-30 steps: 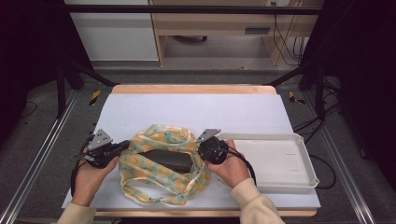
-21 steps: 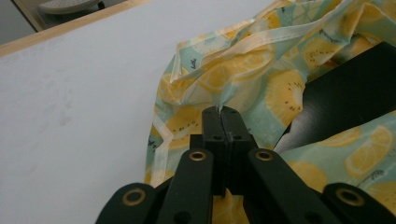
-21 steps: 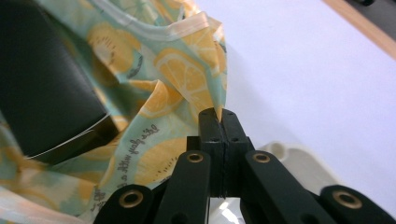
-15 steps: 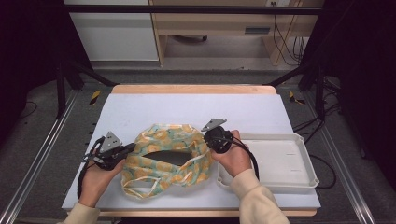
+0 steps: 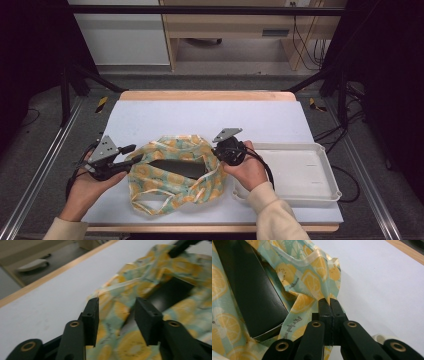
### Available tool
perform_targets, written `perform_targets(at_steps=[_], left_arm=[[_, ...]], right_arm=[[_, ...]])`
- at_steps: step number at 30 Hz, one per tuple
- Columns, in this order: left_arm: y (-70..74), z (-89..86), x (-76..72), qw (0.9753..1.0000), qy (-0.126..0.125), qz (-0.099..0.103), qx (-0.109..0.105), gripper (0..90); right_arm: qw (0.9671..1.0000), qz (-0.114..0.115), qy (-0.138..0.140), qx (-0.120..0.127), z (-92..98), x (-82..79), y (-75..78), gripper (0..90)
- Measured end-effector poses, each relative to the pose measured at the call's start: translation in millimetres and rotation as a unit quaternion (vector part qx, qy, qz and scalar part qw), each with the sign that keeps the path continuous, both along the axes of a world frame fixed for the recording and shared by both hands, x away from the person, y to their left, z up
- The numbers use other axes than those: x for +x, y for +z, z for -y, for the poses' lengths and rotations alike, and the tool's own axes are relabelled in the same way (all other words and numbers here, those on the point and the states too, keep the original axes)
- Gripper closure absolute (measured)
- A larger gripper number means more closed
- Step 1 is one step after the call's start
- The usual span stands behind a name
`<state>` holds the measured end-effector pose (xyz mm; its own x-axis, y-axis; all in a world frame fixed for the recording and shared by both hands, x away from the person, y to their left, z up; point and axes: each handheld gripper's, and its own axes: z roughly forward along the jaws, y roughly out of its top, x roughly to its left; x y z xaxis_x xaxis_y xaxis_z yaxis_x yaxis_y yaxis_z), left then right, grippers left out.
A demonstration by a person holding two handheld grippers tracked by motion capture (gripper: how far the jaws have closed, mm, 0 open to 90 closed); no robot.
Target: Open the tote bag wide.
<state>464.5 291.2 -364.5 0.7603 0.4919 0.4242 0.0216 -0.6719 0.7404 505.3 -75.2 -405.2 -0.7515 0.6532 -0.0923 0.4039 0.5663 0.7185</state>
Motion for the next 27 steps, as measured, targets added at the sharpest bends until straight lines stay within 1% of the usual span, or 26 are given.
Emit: perform_targets(at_steps=[1,2,3,4,5,7,8,9,10,11,13,14,15,17,18,19,20,22,23,24,25,26,27], left_arm=[[0.6,4.2,0.3,0.9998,-0.015,0.005,0.012,51.8],[0.4,7.1,0.9,0.9994,-0.024,0.002,0.024,49.7],[-2.2,12.1,2.8,0.9988,-0.038,-0.007,0.031,47.8],[-4.2,14.7,4.5,0.9982,-0.046,-0.010,0.038,45.8],[-7.1,18.3,7.6,0.9970,-0.056,-0.013,0.051,44.0],[-12.3,22.1,12.6,0.9954,-0.070,-0.019,0.062,39.8],[-16.4,24.4,16.0,0.9945,-0.077,-0.029,0.065,37.7],[-18.5,25.5,17.9,0.9937,-0.082,-0.033,0.069,35.4],[-21.3,27.3,20.0,0.9924,-0.090,-0.040,0.074,33.8],[-23.3,28.9,21.5,0.9911,-0.096,-0.042,0.082,33.1],[-27.9,32.4,23.3,0.9893,-0.103,-0.051,0.090,31.1],[-29.2,33.9,23.7,0.9882,-0.106,-0.052,0.097,31.3],[-30.3,35.0,24.1,0.9874,-0.107,-0.053,0.104,31.7],[-32.2,36.1,25.1,0.9862,-0.112,-0.058,0.107,32.2],[-32.5,36.1,25.3,0.9852,-0.119,-0.061,0.107,34.6],[-32.9,36.2,25.0,0.9848,-0.121,-0.063,0.108,38.2],[-33.1,36.4,24.2,0.9846,-0.120,-0.063,0.110,39.7],[-32.6,36.8,22.5,0.9833,-0.127,-0.062,0.115,47.1],[-32.6,36.7,21.7,0.9835,-0.125,-0.062,0.115,47.9],[-31.4,36.0,20.2,0.9836,-0.123,-0.058,0.118,50.4],[-31.3,35.6,19.8,0.9837,-0.124,-0.059,0.116,55.5],[-31.2,35.4,19.2,0.9839,-0.123,-0.060,0.115,56.8],[-31.2,35.0,18.7,0.9831,-0.124,-0.061,0.120,59.2]], right_arm=[[1.0000,0.000,0.002,0.000,-0.4,-0.1,0.0,90.0],[1.0000,0.001,0.004,0.001,-0.6,-0.2,0.0,90.0],[1.0000,0.001,0.004,0.003,-0.9,-0.4,0.0,90.0],[1.0000,0.001,0.005,0.004,-1.2,-0.6,0.0,90.0],[1.0000,0.000,0.006,0.005,-1.4,-0.6,0.0,90.0],[1.0000,0.000,0.007,0.004,-1.8,-0.8,0.1,90.0],[1.0000,0.000,0.008,0.005,-1.6,-0.8,0.1,90.0],[0.9999,0.000,0.008,0.006,-1.5,-0.9,0.2,90.0],[0.9999,-0.001,0.008,0.006,-1.3,-1.0,0.4,90.0],[1.0000,-0.001,0.007,0.005,-1.0,-1.2,0.6,90.0],[0.9999,-0.001,0.008,0.006,0.2,-0.9,0.8,90.0],[0.9999,-0.001,0.009,0.007,0.6,-0.6,0.8,90.0],[1.0000,0.000,0.006,0.006,1.0,-0.5,0.8,90.0],[1.0000,-0.001,0.006,0.007,1.9,-0.1,0.8,90.0],[1.0000,-0.001,0.007,0.006,2.2,0.0,0.8,90.0],[1.0000,-0.001,0.007,0.007,2.2,0.0,0.9,90.0],[0.9999,-0.001,0.008,0.007,2.1,-0.1,1.0,90.0],[0.9999,-0.001,0.008,0.008,2.1,-0.2,1.1,90.0],[0.9999,-0.001,0.007,0.008,2.0,-0.3,1.1,90.0],[0.9999,-0.001,0.007,0.008,1.9,-0.3,1.1,90.0],[0.9999,-0.001,0.007,0.008,1.9,-0.4,1.2,90.0],[0.9999,-0.001,0.007,0.008,1.9,-0.4,1.2,90.0],[0.9999,-0.001,0.007,0.008,1.9,-0.4,1.2,90.0]])
